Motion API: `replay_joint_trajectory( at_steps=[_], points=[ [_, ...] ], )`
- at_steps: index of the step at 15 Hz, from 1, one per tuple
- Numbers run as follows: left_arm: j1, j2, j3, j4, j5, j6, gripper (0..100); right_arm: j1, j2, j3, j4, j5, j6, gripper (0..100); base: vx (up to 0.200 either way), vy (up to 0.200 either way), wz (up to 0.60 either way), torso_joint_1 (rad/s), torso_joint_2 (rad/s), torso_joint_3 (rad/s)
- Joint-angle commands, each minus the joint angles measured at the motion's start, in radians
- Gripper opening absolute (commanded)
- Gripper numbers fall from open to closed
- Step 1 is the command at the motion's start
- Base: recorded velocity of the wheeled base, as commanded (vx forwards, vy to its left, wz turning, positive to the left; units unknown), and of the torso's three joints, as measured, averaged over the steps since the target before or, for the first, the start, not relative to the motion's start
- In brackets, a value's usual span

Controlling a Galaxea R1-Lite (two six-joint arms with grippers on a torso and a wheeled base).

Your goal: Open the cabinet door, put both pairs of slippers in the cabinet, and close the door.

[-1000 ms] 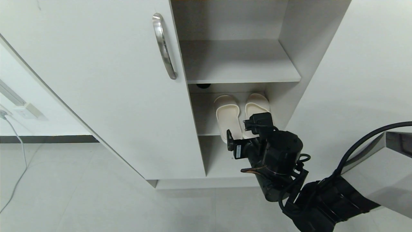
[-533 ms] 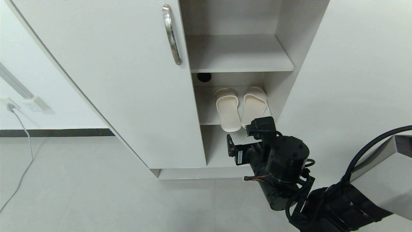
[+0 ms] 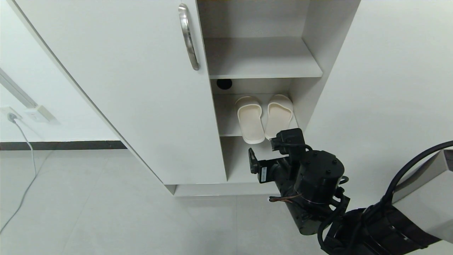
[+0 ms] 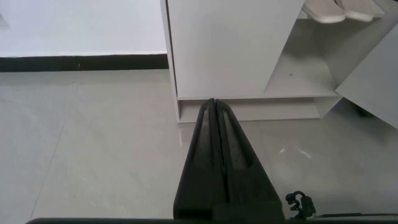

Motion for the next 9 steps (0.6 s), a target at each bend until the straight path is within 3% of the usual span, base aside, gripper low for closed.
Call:
replay_joint_trajectory(
  at_steps=[1,7,9],
  points=[
    [0.000,0.002,0.000,0.001,0.000,0.000,0,0.004,0.000,0.002,0.000,0.000,0.000,100,0.000,0.000,0.00,0.000,0.00,0.000],
    [0.000,0.002,0.000,0.000,0.000,0.000,0,-0.002,0.004,0.002,0.004,0.000,0.020,100,0.000,0.000,0.00,0.000,0.00,0.000],
    [0.000,0.002,0.000,0.000,0.000,-0.001,0,-0.002,0.004,0.004,0.004,0.000,0.020,100,0.000,0.000,0.00,0.002,0.00,0.139]
  ],
)
